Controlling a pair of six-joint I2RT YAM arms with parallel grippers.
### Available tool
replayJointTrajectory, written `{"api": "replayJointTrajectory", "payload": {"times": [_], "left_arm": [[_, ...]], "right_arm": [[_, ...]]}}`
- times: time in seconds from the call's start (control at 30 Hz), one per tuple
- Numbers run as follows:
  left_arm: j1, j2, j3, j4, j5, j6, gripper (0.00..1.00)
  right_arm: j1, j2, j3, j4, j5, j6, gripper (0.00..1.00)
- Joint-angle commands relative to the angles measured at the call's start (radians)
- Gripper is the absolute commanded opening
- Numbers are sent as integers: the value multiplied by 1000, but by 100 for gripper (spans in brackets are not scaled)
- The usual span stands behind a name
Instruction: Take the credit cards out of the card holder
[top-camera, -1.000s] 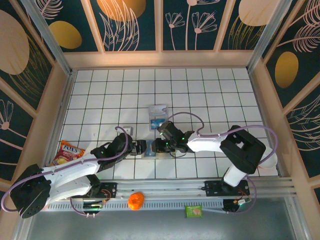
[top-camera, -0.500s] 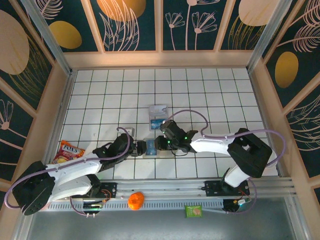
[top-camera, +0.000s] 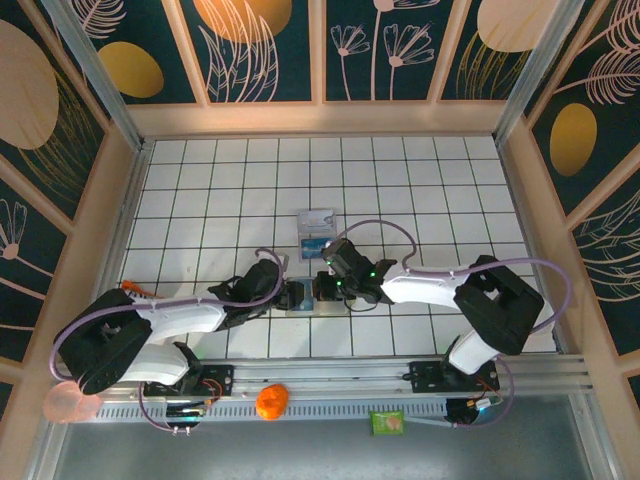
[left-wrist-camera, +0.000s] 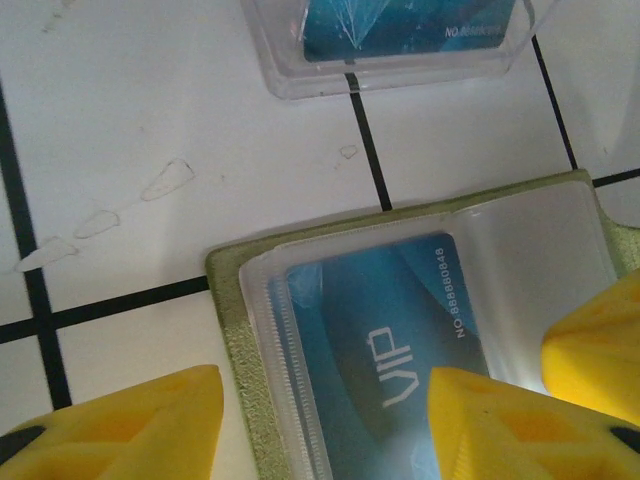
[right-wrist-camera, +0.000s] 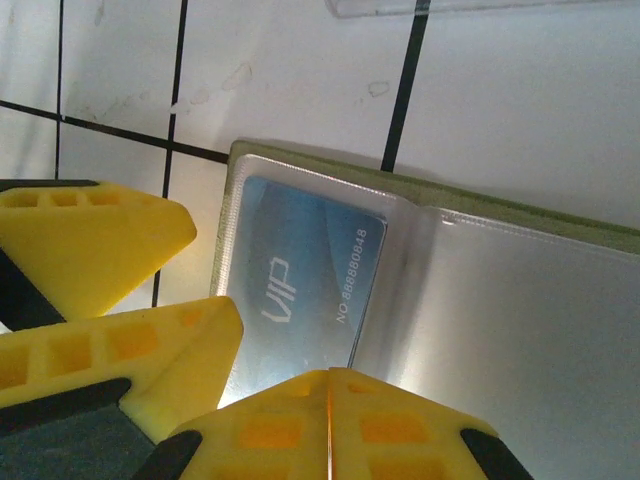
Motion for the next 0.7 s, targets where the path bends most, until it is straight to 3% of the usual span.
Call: {"api": "replayJointTrajectory", "payload": {"times": [0.0,0.2,0.47,0.67], "left_arm": [[-5,27,15,17,12,24,47],[-23,75,-8,69,50,-2,40],[-27,85,-41,98,58,-37,16],[-27,79,-59,107,57,-51,9]], "right_arm": [[-3,11,-18,25,-15,-21,9],[-3,14,-24,35,-21,-23,9],[-5,2,-35,41,-21,-20,10],[-33,-13,-68,73,-73,-1,13]]}}
